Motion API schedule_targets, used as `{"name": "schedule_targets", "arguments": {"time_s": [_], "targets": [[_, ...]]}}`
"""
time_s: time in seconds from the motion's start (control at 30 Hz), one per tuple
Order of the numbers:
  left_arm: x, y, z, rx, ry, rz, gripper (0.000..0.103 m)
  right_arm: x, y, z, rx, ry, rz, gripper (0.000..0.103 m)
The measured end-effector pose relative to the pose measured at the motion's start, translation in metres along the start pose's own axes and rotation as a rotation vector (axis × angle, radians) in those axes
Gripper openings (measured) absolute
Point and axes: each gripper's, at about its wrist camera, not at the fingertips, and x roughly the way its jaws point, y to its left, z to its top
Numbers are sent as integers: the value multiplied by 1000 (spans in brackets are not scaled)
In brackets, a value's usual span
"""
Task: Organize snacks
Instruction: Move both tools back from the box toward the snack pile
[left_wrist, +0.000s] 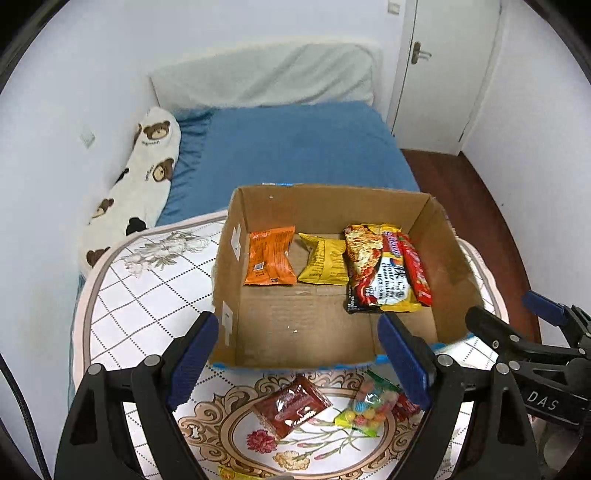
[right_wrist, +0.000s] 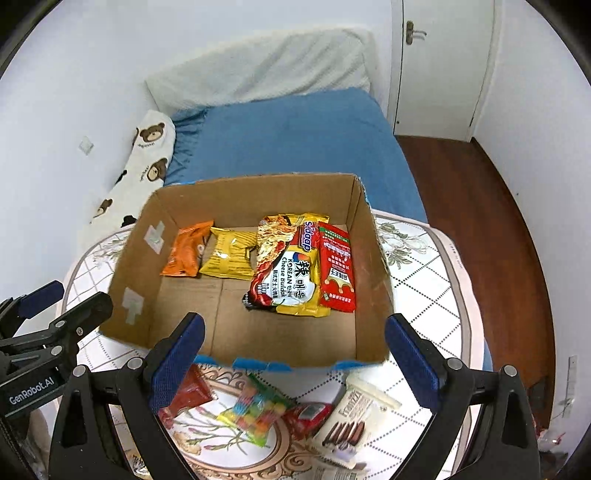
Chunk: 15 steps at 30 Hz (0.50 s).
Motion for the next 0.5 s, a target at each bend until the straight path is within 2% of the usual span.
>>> {"name": "schedule_targets", "arguments": {"time_s": [0.13, 0.3, 0.37, 0.5], "targets": [[-19, 1, -12, -1, -30, 0, 88, -25, 8, -18, 13, -22, 24, 100], [-39, 6, -40, -12, -25, -31, 88, -48, 8, -52, 43, -9, 59, 100], [-42, 5, -58, 8, -5, -31, 88, -49, 6, -69, 53, 22, 67, 100], [-29, 4, -114, 82, 91, -14, 88, -38, -4, -115, 85, 98, 72, 100]]}}
